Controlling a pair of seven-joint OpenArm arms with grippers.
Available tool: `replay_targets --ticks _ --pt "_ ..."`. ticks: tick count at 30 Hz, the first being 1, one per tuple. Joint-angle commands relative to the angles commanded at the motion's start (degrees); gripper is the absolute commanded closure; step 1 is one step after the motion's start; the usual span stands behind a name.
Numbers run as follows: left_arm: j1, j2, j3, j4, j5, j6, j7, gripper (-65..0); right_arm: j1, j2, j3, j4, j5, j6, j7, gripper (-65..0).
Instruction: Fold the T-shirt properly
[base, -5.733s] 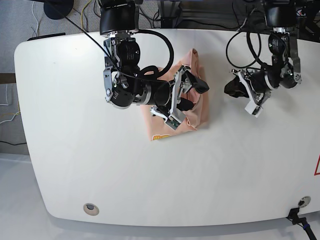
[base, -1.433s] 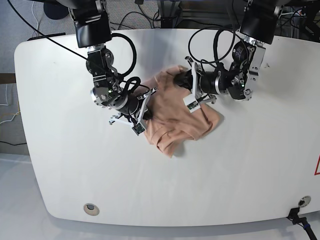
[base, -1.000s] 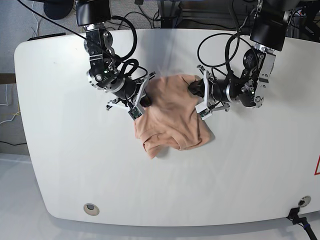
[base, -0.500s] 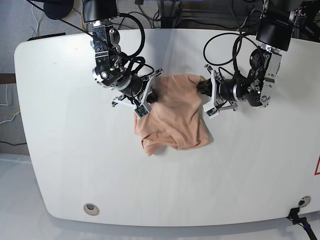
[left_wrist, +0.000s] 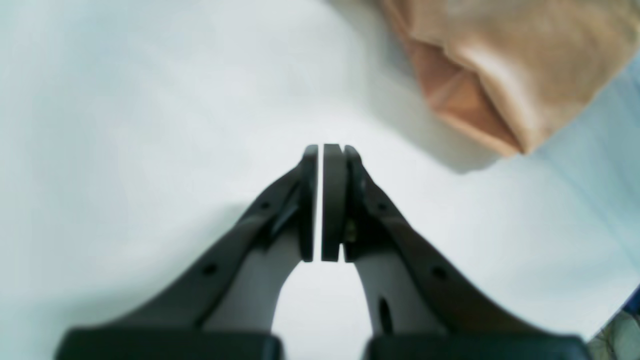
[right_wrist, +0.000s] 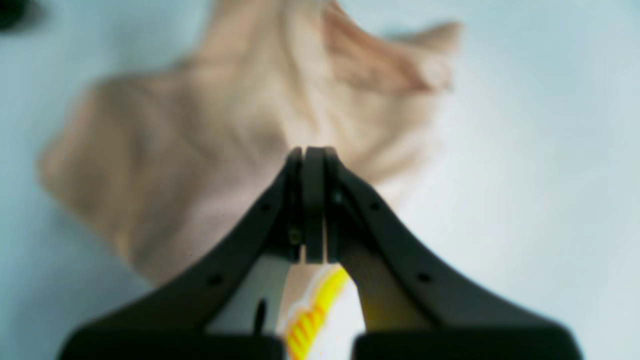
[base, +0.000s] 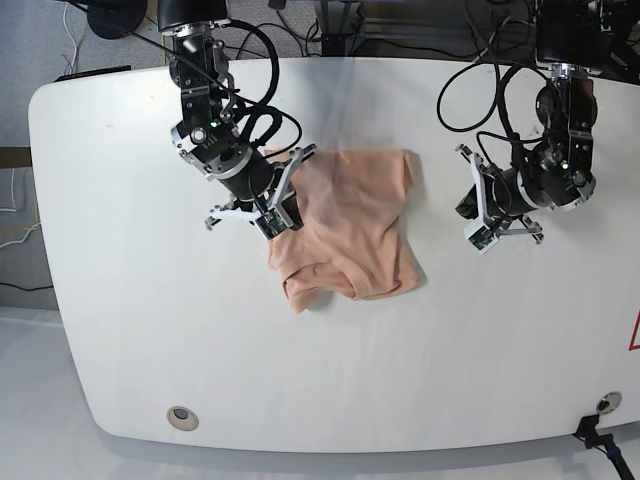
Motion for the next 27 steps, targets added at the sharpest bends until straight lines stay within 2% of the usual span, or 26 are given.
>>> replay_targets --ticks 2,4,7,9,14,17,20,22,27 --pt "4.7 0.0 -2.4 2.8 2.5 0.0 -4.8 0.0 -2.7 0.0 0.0 2.1 -1.7 -3.87 1.9 0.0" --pt "8.9 0.1 -5.4 3.9 3.3 0.0 -9.0 0.0 -5.5 0.0 0.0 4.0 -1.8 -6.95 3.8 0.0" --pt "15.4 0.3 -10.5 4.1 3.3 0.0 -15.5 0.0 -10.9 0.3 0.0 4.7 -2.1 -10.11 10.5 0.0" --pt "18.7 2.2 -14.8 4.1 3.3 0.0 -19.8 0.0 -14.9 0.4 1.3 4.7 -2.2 -11.87 15.6 0.0" --pt "25.8 6.0 -24.0 4.1 3.3 0.0 -25.1 0.0 -25.1 -0.1 6.0 4.7 -1.8 -12.40 26.4 0.0" --pt "29.5 7.6 -26.5 4.1 3.3 0.0 -27.7 0.0 -30.3 -0.1 7.4 4.8 -1.8 -12.75 29.7 0.0" --pt "33.7 9.6 -28.7 5.3 3.3 0.0 -28.9 0.0 -35.7 -0.1 7.9 4.8 -1.8 -14.07 33.6 0.0" --pt "36.2 12.1 -29.5 6.8 3.3 0.0 -28.9 0.0 -39.0 -0.1 8.2 4.8 -1.8 -14.68 34.8 0.0" --pt "42.1 15.3 -29.1 7.8 3.3 0.0 -28.9 0.0 -45.4 -0.1 8.2 4.8 -0.5 -14.68 35.2 0.0"
